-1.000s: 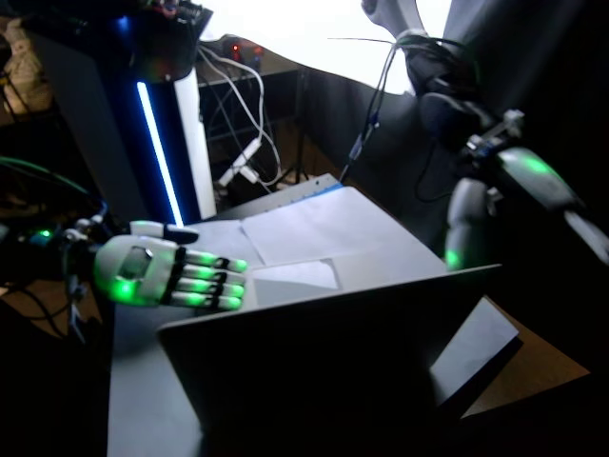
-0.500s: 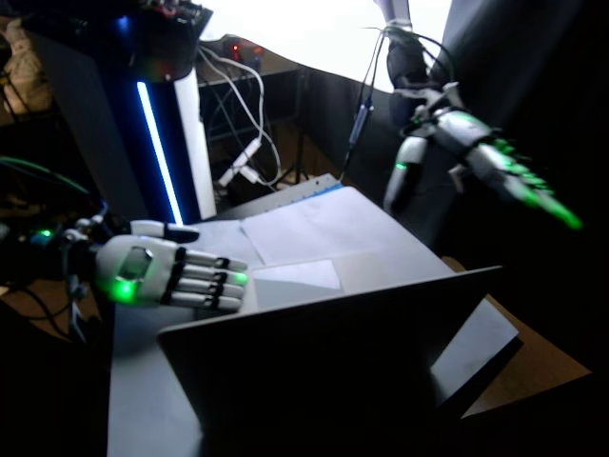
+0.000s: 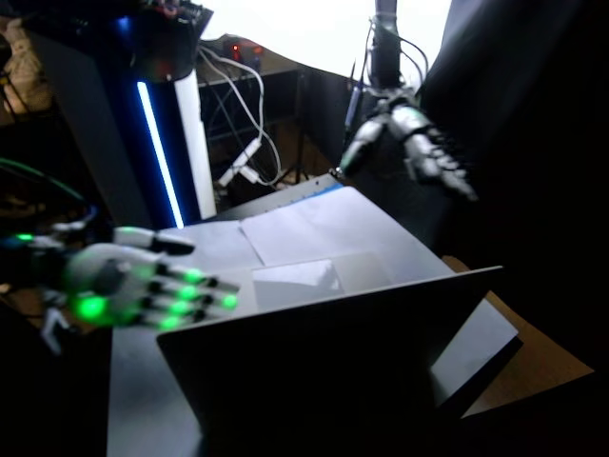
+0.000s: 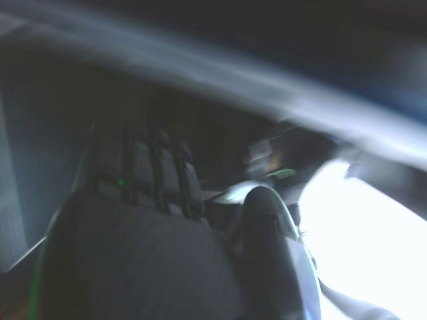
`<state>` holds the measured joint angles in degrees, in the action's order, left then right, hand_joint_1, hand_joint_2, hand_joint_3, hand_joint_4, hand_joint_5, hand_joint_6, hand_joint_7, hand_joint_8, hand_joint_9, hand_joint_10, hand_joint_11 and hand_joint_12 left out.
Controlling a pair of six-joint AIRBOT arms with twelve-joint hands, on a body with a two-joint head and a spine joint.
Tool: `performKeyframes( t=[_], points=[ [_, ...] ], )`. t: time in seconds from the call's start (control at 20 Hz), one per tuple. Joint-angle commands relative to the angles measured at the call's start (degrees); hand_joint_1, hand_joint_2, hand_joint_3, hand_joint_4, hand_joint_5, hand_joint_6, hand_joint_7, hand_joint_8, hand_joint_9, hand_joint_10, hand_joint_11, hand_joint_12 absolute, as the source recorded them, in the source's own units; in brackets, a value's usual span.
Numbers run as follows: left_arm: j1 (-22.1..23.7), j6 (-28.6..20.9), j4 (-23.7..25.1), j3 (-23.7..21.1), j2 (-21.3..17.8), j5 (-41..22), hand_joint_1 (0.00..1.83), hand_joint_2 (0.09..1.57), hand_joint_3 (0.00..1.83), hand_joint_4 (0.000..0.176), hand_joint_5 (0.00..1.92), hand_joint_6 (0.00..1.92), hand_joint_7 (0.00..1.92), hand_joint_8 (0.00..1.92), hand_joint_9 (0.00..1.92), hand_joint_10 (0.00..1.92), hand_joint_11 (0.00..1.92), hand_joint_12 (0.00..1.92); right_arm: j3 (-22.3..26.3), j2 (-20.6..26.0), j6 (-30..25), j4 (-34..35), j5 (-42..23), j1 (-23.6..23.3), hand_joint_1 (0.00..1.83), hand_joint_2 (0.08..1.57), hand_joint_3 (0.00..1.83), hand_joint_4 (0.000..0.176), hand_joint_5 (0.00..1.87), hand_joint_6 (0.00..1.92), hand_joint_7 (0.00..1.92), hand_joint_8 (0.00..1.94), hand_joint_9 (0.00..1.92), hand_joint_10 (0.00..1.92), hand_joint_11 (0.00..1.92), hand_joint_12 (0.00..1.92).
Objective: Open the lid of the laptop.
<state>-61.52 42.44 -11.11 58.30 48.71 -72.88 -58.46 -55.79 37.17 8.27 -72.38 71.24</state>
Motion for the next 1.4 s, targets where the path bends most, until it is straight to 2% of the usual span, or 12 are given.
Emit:
performKeyframes(
  t=[0.0,0.15,0.3,0.5,0.8,0.9,0.95,1.0,1.1,1.15,1.2,1.35],
  points=[
    [-0.2,-0.6,-1.4,-0.5,-0.3,-9.9,0.57,0.92,0.00,0.136,0.01,0.00,0.01,0.00,0.00,0.00,0.00,0.00,0.8,0.5,0.8,1.0,-11.6,0.3,0.00,1.37,0.00,0.000,0.20,0.00,0.20,0.00,0.17,0.00,0.14,0.05],
    [-3.5,-0.6,-3.5,-1.9,-0.3,-13.4,0.50,0.91,0.00,0.146,0.00,0.00,0.00,0.00,0.00,0.00,0.00,0.00,3.3,2.8,3.1,6.7,-20.4,4.4,0.00,1.24,0.00,0.000,0.18,0.00,0.18,0.00,0.14,0.00,0.09,0.01],
    [-7.2,-1.7,-6.2,-3.0,-1.2,-17.4,0.42,0.95,0.01,0.174,0.00,0.00,0.02,0.01,0.00,0.00,0.00,0.00,5.4,4.4,4.2,13.0,-28.6,9.3,0.00,1.35,0.01,0.000,0.22,0.01,0.19,0.01,0.14,0.01,0.10,0.01],
    [-14.2,-3.1,-11.3,-5.4,-3.0,-26.3,0.31,1.00,0.01,0.176,0.00,0.00,0.07,0.01,0.04,0.01,0.05,0.02,6.8,5.9,6.6,16.4,-28.6,9.2,0.15,1.35,0.00,0.000,0.23,0.00,0.19,0.00,0.13,0.00,0.11,0.00],
    [-14.0,-5.5,-10.7,-4.3,-3.2,-26.3,0.31,1.05,0.00,0.176,0.00,0.00,0.07,0.01,0.08,0.01,0.00,0.18,6.5,8.3,8.8,16.2,-28.6,6.2,0.22,1.30,0.00,0.000,0.10,0.00,0.15,0.00,0.13,0.00,0.14,0.01],
    [-13.2,-6.4,-9.9,-3.6,-3.2,-26.3,0.38,1.00,0.00,0.176,0.01,0.00,0.08,0.00,0.05,0.00,0.00,0.04,6.5,8.7,8.8,15.0,-28.6,5.6,0.14,1.26,0.00,0.032,0.08,0.00,0.16,0.00,0.14,0.00,0.16,0.01],
    [-12.7,-6.8,-9.2,-3.4,-3.2,-26.3,0.46,0.99,0.00,0.159,0.02,0.00,0.06,0.00,0.05,0.00,0.00,0.00,6.4,8.8,8.8,14.1,-28.6,5.2,0.13,1.30,0.01,0.051,0.10,0.01,0.16,0.00,0.15,0.00,0.15,0.01],
    [-12.2,-7.1,-8.5,-3.3,-3.2,-26.3,0.45,1.02,0.01,0.153,0.02,0.00,0.07,0.00,0.06,0.01,0.00,0.00,6.4,8.8,8.8,13.3,-28.6,4.8,0.13,1.30,0.01,0.053,0.10,0.01,0.15,0.00,0.15,0.00,0.17,0.02],
    [-10.4,-7.7,-7.0,-2.7,-3.0,-26.3,0.28,1.11,0.01,0.142,0.00,0.00,0.03,0.00,0.11,0.01,0.04,0.03,6.4,9.3,9.1,11.3,-28.6,3.5,0.34,1.28,0.00,0.049,0.10,0.00,0.13,0.00,0.13,0.00,0.15,0.00],
    [-9.5,-8.1,-6.8,-2.1,-2.7,-26.3,0.21,1.14,0.02,0.149,0.00,0.00,0.06,0.01,0.13,0.01,0.06,0.04,6.4,9.8,9.6,10.6,-28.6,2.7,0.36,1.32,0.01,0.028,0.09,0.00,0.11,0.00,0.13,0.00,0.12,0.00],
    [-9.1,-8.2,-6.8,-1.8,-2.6,-26.3,0.18,1.16,0.02,0.150,0.00,0.00,0.05,0.00,0.13,0.01,0.05,0.04,6.4,10.2,9.8,10.1,-28.6,2.2,0.28,1.33,0.01,0.041,0.09,0.00,0.13,0.01,0.15,0.01,0.13,0.01],
    [-8.9,-9.0,-5.6,-1.4,-4.0,-26.3,0.02,1.16,0.00,0.149,0.00,0.00,0.02,0.00,0.12,0.00,0.10,0.08,6.6,11.6,10.3,6.7,-28.6,0.3,0.10,1.33,0.00,0.016,0.15,0.01,0.23,0.01,0.26,0.02,0.24,0.04]
  ],
)
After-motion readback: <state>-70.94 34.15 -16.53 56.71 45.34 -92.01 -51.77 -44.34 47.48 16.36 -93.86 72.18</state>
